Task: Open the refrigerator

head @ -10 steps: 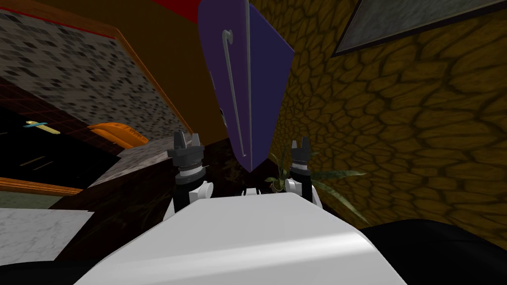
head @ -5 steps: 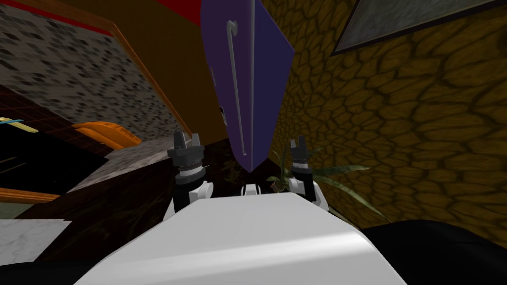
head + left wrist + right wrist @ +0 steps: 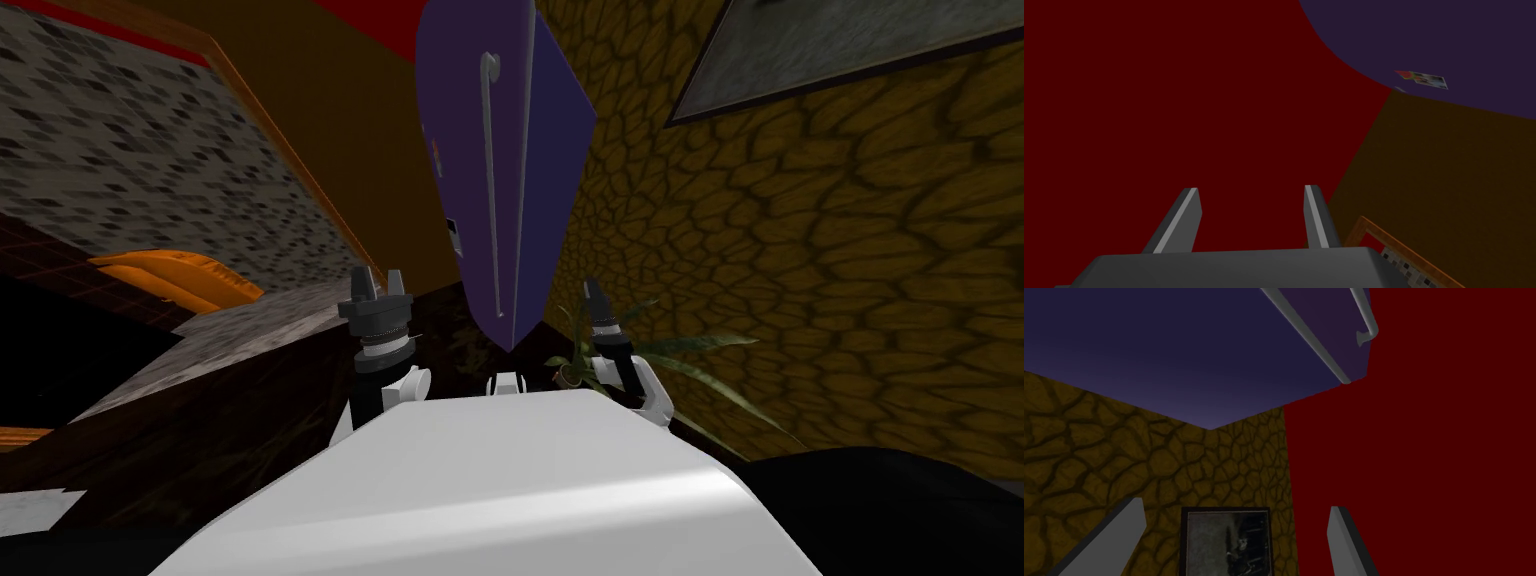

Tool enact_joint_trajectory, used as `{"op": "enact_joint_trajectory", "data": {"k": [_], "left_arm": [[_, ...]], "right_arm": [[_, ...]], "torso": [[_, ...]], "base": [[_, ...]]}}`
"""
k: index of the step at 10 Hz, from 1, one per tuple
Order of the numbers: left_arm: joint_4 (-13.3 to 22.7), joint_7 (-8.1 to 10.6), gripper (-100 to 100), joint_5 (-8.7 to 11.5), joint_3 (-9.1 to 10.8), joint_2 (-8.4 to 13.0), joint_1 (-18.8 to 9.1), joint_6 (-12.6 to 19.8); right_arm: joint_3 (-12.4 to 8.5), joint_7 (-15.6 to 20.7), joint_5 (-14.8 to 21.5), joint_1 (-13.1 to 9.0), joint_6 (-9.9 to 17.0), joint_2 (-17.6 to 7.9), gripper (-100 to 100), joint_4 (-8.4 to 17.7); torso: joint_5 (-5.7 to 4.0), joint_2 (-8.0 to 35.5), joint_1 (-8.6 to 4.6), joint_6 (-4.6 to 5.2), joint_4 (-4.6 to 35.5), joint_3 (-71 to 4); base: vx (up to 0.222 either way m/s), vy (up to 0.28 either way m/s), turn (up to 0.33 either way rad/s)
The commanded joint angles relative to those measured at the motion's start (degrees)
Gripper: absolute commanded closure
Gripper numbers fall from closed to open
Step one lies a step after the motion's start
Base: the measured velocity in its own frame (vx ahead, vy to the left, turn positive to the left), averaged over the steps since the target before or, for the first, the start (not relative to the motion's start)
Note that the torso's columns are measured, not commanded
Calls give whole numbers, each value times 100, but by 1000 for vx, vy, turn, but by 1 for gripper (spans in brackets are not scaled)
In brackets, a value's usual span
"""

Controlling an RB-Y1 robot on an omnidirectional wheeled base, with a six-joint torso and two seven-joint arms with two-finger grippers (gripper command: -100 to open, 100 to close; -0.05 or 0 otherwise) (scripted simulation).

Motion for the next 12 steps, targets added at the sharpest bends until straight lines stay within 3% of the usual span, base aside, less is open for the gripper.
{"op": "enact_joint_trajectory", "data": {"k": [1, 2, 6, 7, 12], "left_arm": [[0, 0, 0, 0, 0, 0, 0, 0], [0, 0, 0, 0, 0, 0, 0, 0], [0, 0, 0, 0, 0, 0, 0, 0], [0, 0, 0, 0, 0, 0, 1, 0], [0, 0, 0, 0, 0, 0, -1, 0]], "right_arm": [[-102, 245, 459, -130, -1, -462, -100, 411], [-102, 245, 459, -130, -1, -495, -100, 411], [-348, 637, 1154, -496, -10, -1214, -100, 975], [-348, 637, 1209, -496, -10, -1214, -100, 975], [-621, 1134, 2095, -1035, -33, -2112, -100, 1797]], "torso": [[4, 20, 2, 3, 9, 9], [21, 43, 10, 8, 26, 13], [52, 88, 44, 28, 49, 23], [54, 97, 66, 21, 50, 32], [83, 129, 79, 29, 77, 39]], "base": [[56, 221, -96], [53, 142, -50], [60, 208, -116], [55, 182, -76], [29, 239, -100]]}}
